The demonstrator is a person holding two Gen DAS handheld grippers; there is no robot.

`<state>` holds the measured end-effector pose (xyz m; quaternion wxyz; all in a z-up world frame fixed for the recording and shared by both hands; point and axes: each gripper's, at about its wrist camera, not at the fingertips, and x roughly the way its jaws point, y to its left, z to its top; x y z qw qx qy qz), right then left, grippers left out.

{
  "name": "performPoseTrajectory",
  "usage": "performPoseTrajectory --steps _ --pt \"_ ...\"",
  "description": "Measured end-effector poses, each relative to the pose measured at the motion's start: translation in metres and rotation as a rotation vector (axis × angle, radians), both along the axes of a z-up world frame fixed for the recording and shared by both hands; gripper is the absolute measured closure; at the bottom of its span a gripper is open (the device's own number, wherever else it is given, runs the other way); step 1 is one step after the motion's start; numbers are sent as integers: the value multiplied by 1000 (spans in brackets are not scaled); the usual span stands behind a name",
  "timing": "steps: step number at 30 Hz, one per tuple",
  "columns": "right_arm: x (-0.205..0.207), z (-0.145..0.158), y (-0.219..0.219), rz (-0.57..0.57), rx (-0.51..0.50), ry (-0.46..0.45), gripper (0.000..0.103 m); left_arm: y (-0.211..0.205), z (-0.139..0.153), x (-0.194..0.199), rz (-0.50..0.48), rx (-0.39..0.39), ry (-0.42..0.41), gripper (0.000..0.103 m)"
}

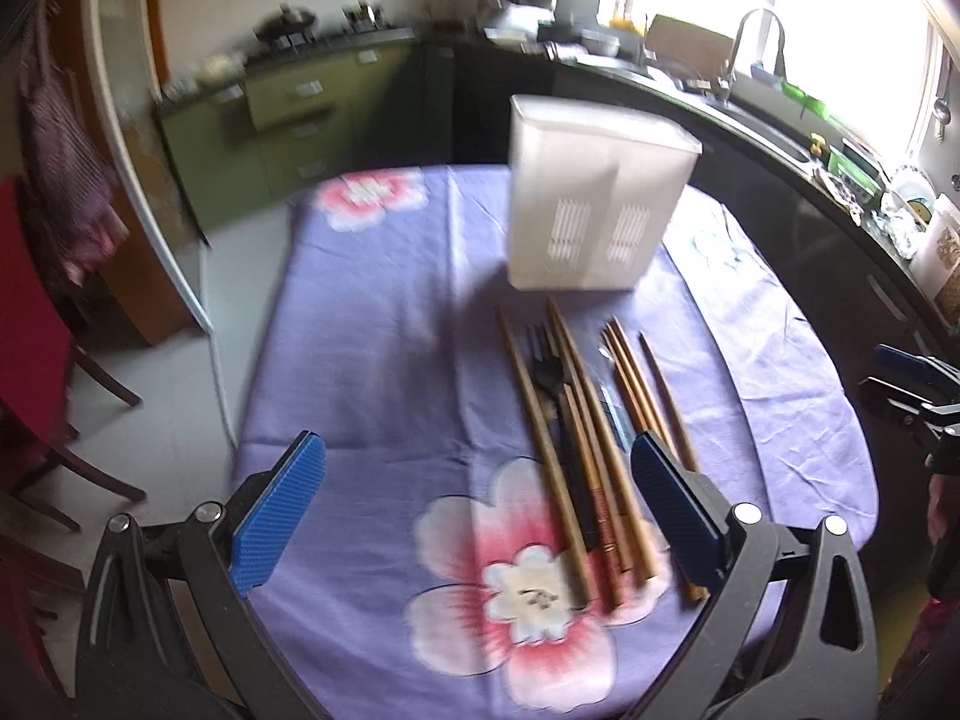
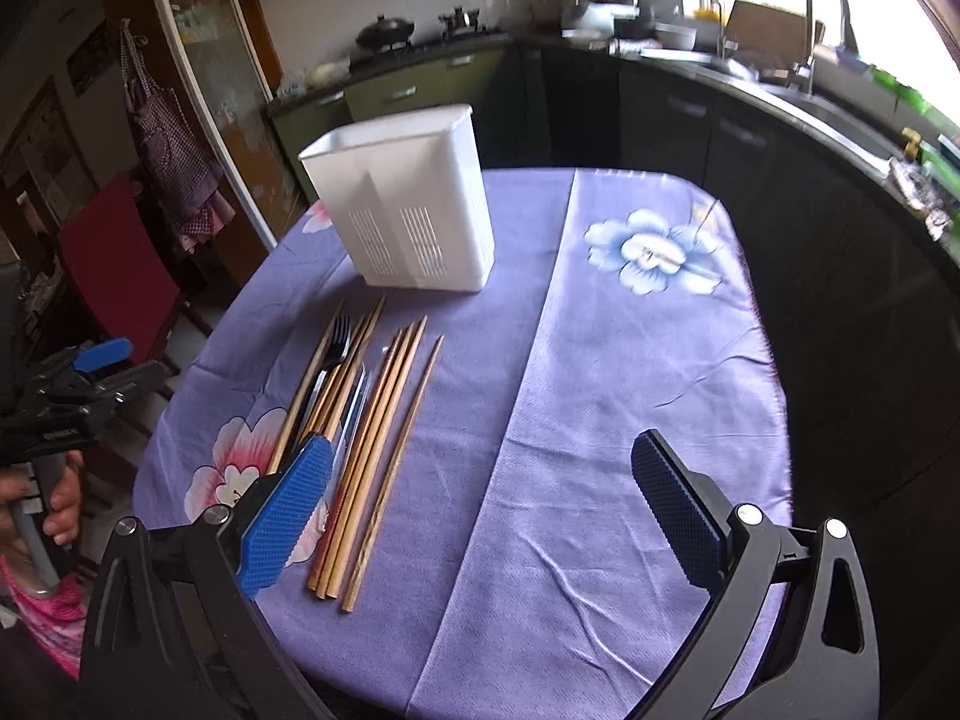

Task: Organize utensils
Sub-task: 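Lower the left gripper onto the black fork and close on it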

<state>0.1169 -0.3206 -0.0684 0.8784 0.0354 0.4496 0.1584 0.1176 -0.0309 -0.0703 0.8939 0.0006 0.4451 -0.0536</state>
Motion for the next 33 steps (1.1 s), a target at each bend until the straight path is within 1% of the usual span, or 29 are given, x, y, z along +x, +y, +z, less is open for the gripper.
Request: performPoseTrajectory --steps 2,3,4,5,6,7,8,9,11,13,14,15,17,18,19,21,23,25,30,33 --pt "13 -2 0 10 5 33 6 -8 -8 13 -18 -17 47 7" --pt "20 -4 0 9 0 51 9 -14 -14 22 -29 -24 85 11" --pt "29 -5 0 8 -8 67 12 -18 -17 26 -32 -24 101 19" --pt "32 -7 2 7 -16 78 20 -23 -23 34 -41 -29 134 23" --pt "38 -9 3 10 -24 92 28 -26 -26 39 -42 -34 153 29" --pt "41 -11 3 16 -30 104 32 -29 -31 44 -43 -37 176 32" --pt "47 -14 5 25 -33 124 36 -32 -35 49 -44 -35 190 32" --pt "51 -17 6 32 -26 140 36 -37 -38 53 -45 -26 209 32" --pt "57 -22 10 46 -29 157 37 -45 -43 60 -49 -6 229 37" --pt "60 -25 15 57 -52 160 45 -52 -51 68 -59 -11 264 52" --pt "62 -27 19 65 -60 161 50 -55 -54 72 -60 -13 282 54" --pt "63 -29 21 74 -63 163 51 -56 -56 75 -60 -14 294 56" --pt "65 -32 23 84 -67 162 53 -60 -63 81 -65 -20 320 66" --pt "64 -32 24 86 -71 159 53 -63 -67 84 -69 -26 338 73" --pt "63 -32 25 87 -71 159 53 -64 -70 86 -73 -30 351 77" --pt "64 -33 22 85 -63 161 53 -68 -74 90 -74 -28 368 80" --pt "66 -35 19 80 -55 164 53 -70 -76 93 -72 -20 370 80" --pt "66 -37 17 77 -48 168 53 -70 -79 96 -62 -17 377 86" --pt "67 -40 16 81 -33 175 53 -67 -85 104 -55 -27 402 90" --pt "67 -40 18 87 -31 177 53 -66 -89 109 -46 -24 410 91"
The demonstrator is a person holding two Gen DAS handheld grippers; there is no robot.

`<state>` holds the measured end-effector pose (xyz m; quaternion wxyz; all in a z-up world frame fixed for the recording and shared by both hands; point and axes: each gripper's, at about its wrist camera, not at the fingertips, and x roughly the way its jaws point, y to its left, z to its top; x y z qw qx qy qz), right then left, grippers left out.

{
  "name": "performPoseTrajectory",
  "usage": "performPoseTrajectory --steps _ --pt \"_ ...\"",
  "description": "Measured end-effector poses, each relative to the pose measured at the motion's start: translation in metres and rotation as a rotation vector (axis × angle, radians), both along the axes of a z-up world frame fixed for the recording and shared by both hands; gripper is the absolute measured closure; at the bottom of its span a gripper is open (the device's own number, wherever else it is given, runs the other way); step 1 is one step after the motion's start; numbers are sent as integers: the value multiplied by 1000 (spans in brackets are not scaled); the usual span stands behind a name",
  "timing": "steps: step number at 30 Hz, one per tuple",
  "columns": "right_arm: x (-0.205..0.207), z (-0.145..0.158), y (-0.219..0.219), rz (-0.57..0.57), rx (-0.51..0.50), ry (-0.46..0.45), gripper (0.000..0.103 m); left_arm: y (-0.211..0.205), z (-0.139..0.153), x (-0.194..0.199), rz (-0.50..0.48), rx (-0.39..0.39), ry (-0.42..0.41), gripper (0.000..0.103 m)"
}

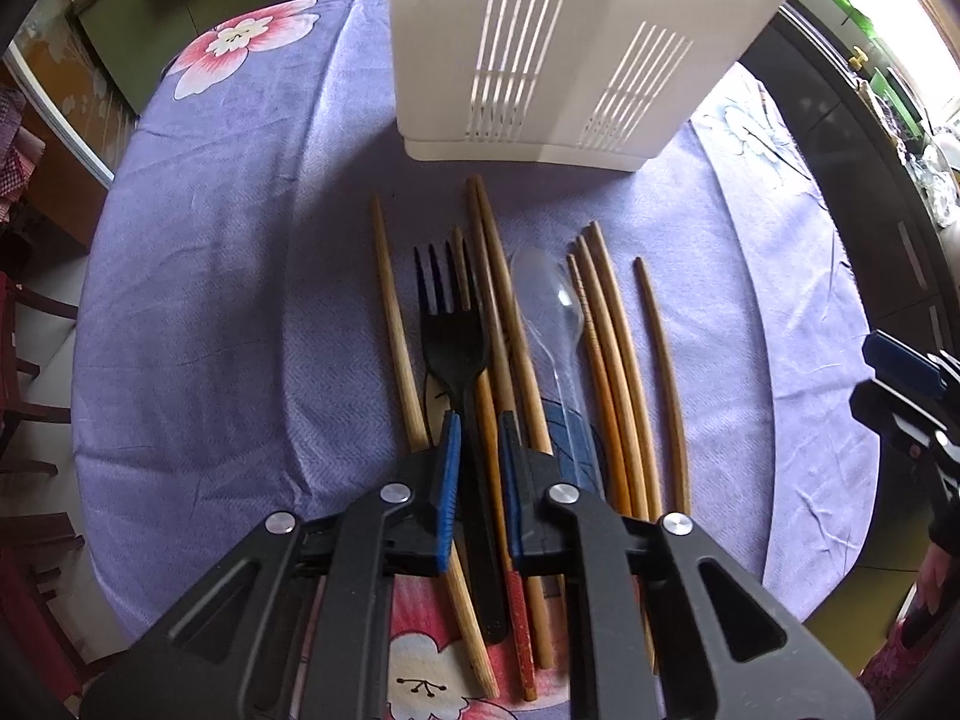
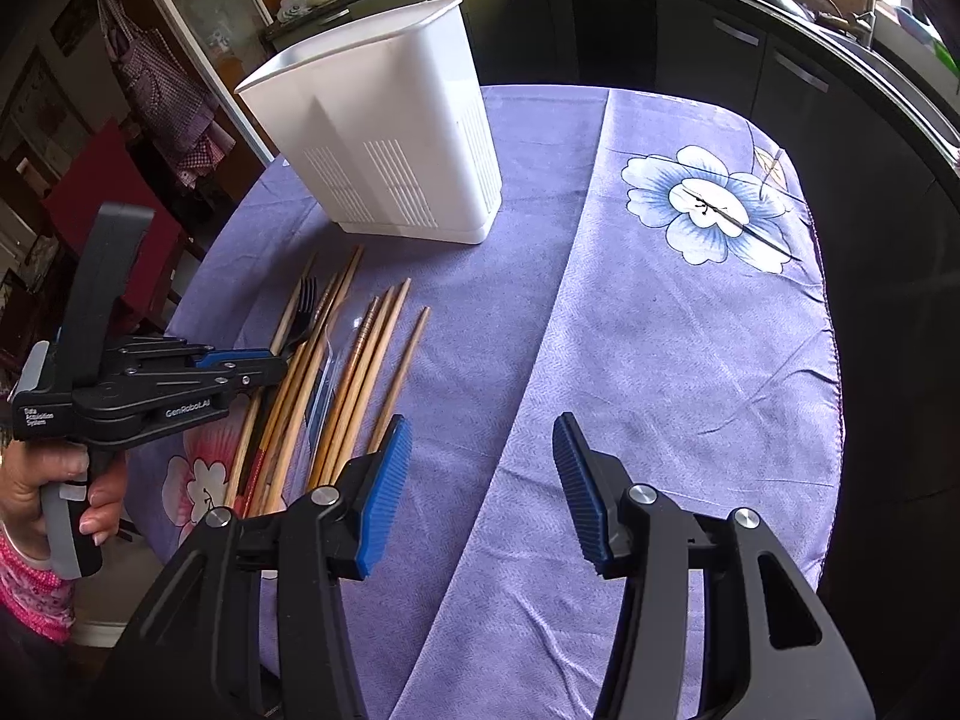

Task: Organize utensils
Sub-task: 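Lower the left gripper onto the black fork and close on it, then lower the right gripper onto the clear plastic spoon and close on it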

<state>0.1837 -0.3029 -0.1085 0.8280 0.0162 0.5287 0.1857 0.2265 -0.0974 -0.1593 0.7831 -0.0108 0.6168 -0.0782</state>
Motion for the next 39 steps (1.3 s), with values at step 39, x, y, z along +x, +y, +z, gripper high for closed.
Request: performPoseTrajectory --steps 39 --pt "23 -18 92 129 -45 108 74 24 36 -10 -28 -54 -98 94"
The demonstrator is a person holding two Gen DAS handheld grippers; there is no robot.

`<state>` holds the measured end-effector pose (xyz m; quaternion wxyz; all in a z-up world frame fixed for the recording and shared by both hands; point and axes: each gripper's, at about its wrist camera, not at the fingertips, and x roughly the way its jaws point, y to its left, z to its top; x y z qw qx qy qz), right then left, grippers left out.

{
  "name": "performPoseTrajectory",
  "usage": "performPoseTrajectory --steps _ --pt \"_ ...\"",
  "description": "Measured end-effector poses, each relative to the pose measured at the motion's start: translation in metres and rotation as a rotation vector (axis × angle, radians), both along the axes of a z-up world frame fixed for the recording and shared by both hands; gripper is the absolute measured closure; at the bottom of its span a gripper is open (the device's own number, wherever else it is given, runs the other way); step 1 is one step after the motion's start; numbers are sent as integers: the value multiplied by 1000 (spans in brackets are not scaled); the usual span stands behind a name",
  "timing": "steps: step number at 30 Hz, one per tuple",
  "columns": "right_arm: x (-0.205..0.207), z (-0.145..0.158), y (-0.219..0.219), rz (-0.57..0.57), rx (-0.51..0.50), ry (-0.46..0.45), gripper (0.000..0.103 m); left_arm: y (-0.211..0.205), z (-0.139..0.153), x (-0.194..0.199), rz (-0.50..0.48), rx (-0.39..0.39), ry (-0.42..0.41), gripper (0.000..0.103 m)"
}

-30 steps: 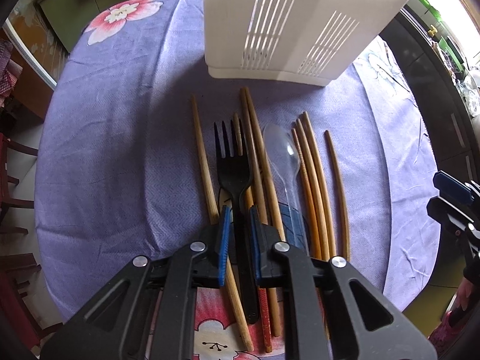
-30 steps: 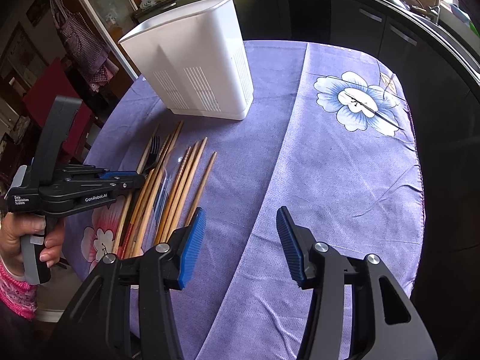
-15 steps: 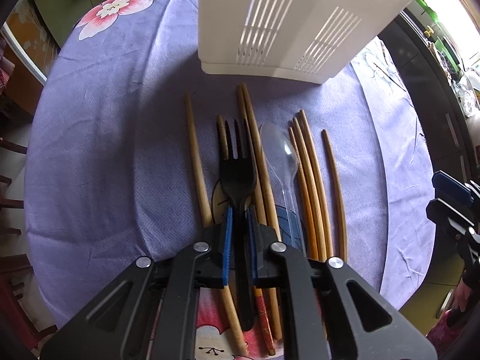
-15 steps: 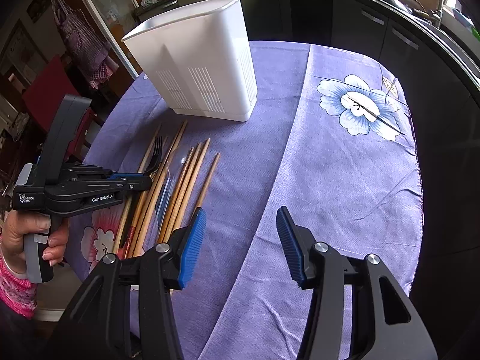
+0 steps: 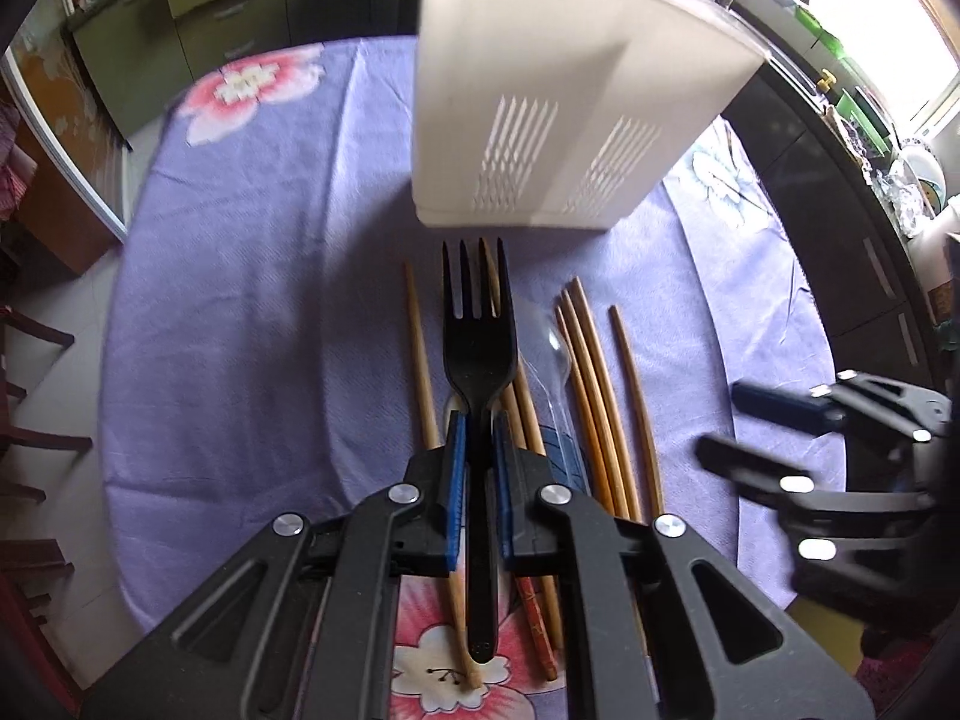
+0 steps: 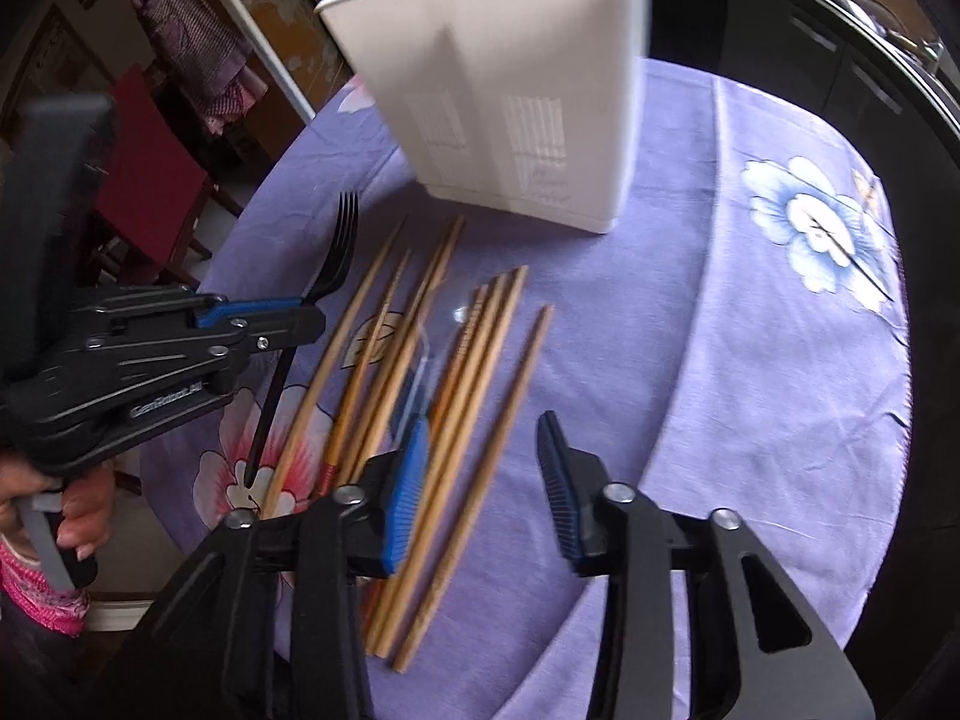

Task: Organize utensils
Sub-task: 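Lower the right gripper onto the clear plastic spoon and close on it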

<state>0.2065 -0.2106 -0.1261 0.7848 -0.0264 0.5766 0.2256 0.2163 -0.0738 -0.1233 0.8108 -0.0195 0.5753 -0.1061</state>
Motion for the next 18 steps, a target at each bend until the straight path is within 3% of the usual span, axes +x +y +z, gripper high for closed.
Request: performPoseTrajectory --steps 6,18 --pt "11 -26 41 25 -66 62 87 6 9 -6 -6 4 -29 94" --pt "29 -47 56 -31 -136 106 87 15 11 -9 -20 -11 -50 94"
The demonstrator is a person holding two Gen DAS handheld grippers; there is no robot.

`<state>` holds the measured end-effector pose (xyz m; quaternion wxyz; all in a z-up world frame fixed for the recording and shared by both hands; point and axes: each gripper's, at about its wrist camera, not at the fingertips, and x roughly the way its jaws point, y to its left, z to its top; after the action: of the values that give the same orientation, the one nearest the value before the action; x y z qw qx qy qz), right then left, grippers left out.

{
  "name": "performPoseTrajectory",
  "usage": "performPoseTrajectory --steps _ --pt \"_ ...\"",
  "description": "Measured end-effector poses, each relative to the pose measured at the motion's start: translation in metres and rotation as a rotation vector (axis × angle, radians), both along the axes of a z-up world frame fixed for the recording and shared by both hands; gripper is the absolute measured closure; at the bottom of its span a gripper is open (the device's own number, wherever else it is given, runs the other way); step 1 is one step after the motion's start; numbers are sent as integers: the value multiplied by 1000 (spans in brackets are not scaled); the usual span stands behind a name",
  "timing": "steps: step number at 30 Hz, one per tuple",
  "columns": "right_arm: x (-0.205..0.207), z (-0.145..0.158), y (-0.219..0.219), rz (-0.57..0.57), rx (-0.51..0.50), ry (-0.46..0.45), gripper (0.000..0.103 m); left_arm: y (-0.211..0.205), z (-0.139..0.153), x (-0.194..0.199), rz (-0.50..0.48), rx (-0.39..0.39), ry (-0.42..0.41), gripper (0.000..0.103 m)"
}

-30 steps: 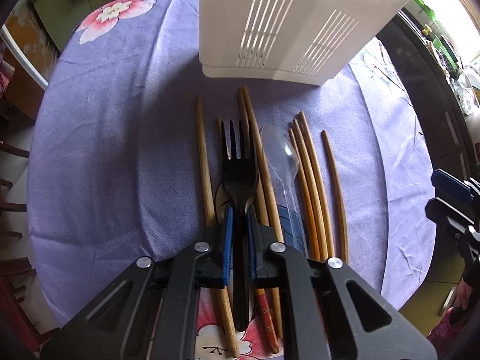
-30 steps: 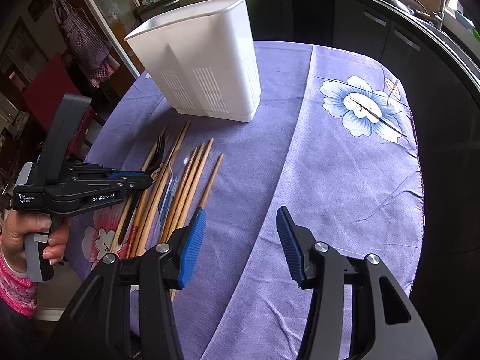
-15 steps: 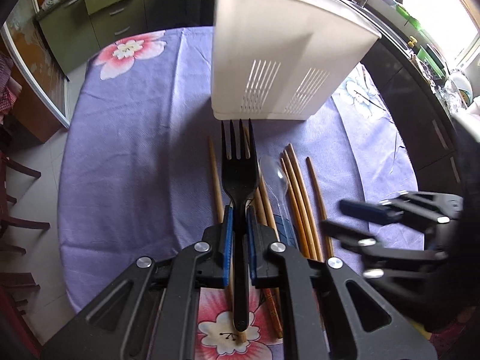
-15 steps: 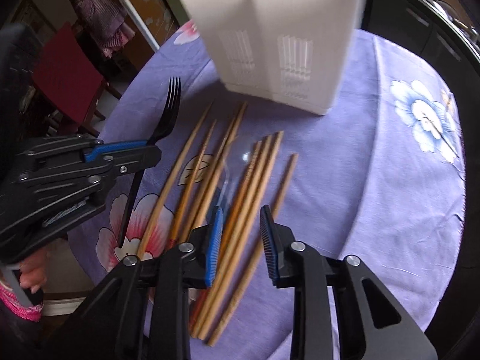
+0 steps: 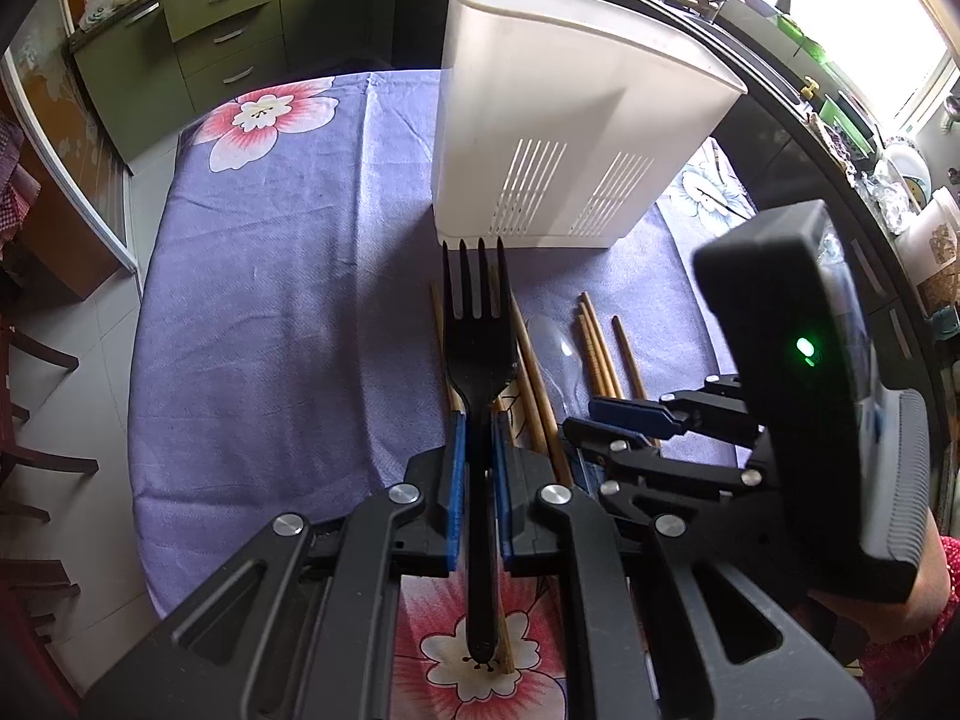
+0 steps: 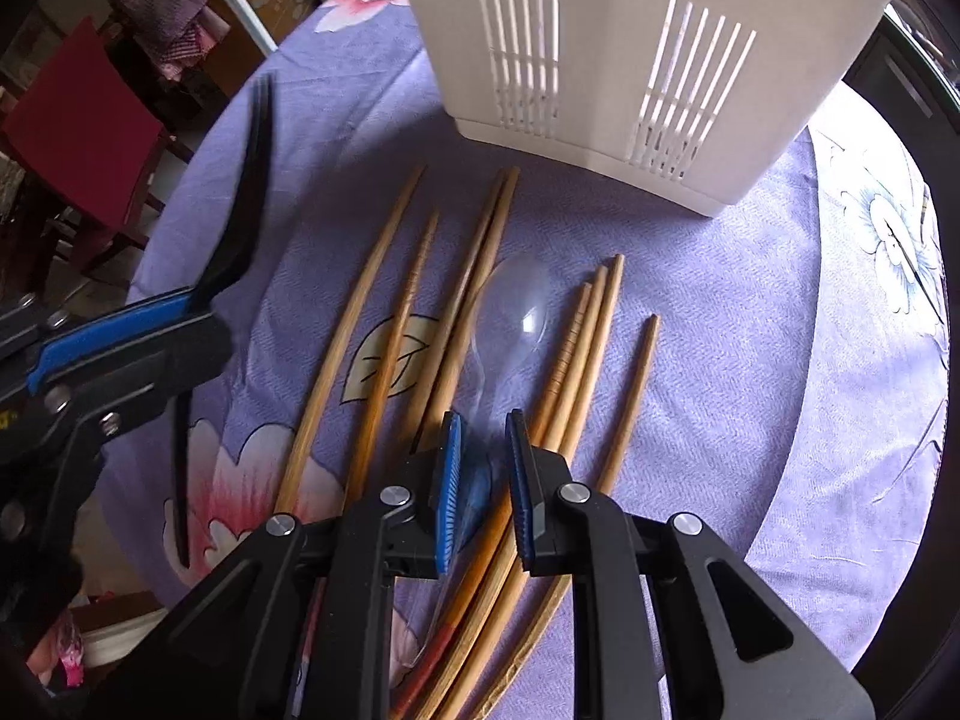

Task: Organize utensils
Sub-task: 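Lower the right gripper onto the clear plastic spoon and close on it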

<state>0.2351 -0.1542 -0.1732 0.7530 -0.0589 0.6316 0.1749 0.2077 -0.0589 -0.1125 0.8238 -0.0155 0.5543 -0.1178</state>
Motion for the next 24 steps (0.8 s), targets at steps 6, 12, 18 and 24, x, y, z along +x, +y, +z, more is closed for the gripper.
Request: performPoseTrajectory --steps 6,12,18,24 --pt "3 0 14 3 -54 -36 87 4 -1 1 4 -1 1 94" --pt "-2 4 12 -10 -12 -75 92 4 3 -1 2 2 -10 94" --pt "-14 35 -18 -30 95 -136 93 0 16 -3 -3 12 -40 94" --pt "-34 83 -44 -42 166 -257 94 -5 37 -4 -6 14 -80 94"
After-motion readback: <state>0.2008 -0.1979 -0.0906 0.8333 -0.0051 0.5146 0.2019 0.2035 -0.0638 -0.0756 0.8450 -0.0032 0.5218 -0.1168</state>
